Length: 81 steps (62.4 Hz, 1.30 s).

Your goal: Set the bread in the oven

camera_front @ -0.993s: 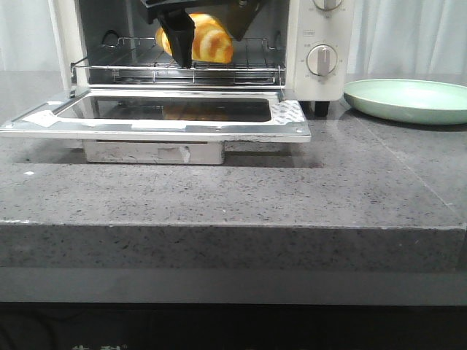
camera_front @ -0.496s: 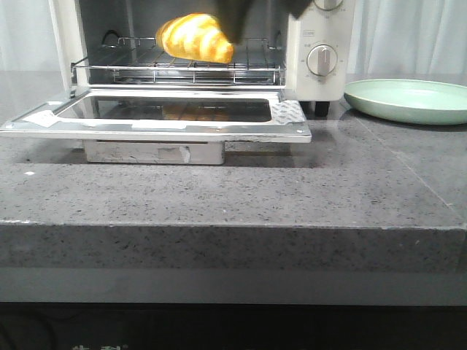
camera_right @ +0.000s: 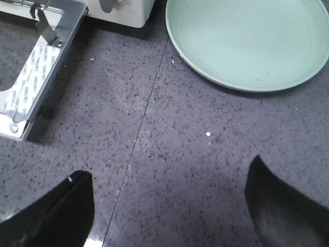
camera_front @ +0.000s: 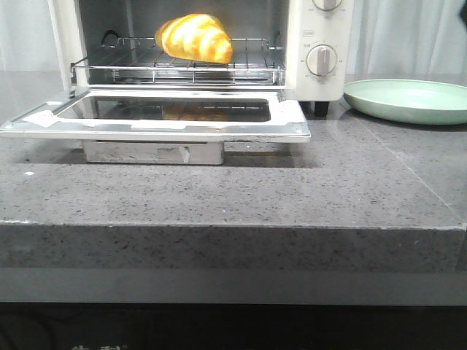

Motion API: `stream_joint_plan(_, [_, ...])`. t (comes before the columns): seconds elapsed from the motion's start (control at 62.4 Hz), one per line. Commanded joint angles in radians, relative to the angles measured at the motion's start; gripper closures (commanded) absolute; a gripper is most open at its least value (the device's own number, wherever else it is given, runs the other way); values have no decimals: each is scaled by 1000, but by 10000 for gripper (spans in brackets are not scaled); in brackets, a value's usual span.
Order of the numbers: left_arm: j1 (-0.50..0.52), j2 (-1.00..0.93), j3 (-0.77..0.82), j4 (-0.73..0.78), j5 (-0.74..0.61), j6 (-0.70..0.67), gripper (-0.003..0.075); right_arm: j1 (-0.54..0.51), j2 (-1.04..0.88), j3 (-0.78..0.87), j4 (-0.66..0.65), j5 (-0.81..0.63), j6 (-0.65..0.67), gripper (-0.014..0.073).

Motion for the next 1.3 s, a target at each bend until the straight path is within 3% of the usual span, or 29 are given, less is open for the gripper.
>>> stream_joint_plan(0.0, [1, -3, -29, -2, -73, 0, 738, -2, -114, 29, 20, -68, -2, -20])
stream_joint_plan(0.224, [1, -3, -29, -2, -73, 0, 738, -2, -318, 112, 18, -68, -22, -20])
stream_joint_plan(0.432, [1, -3, -29, -2, -73, 0, 738, -2, -364, 125, 18, -70, -39, -3])
stream_joint_plan(0.577, [1, -3, -29, -2, -71, 0, 738, -2, -364, 125, 29, -71, -39, 208])
stream_joint_plan(0.721, [1, -3, -29, -2, -71, 0, 738, -2, -364, 125, 29, -72, -39, 503])
stream_joint_plan(0.849, [1, -3, -29, -2, -71, 0, 738, -2, -364, 125, 29, -74, -39, 667])
stream_joint_plan(1.281, [1, -3, -29, -2, -71, 0, 738, -2, -364, 125, 21, -80, -39, 661])
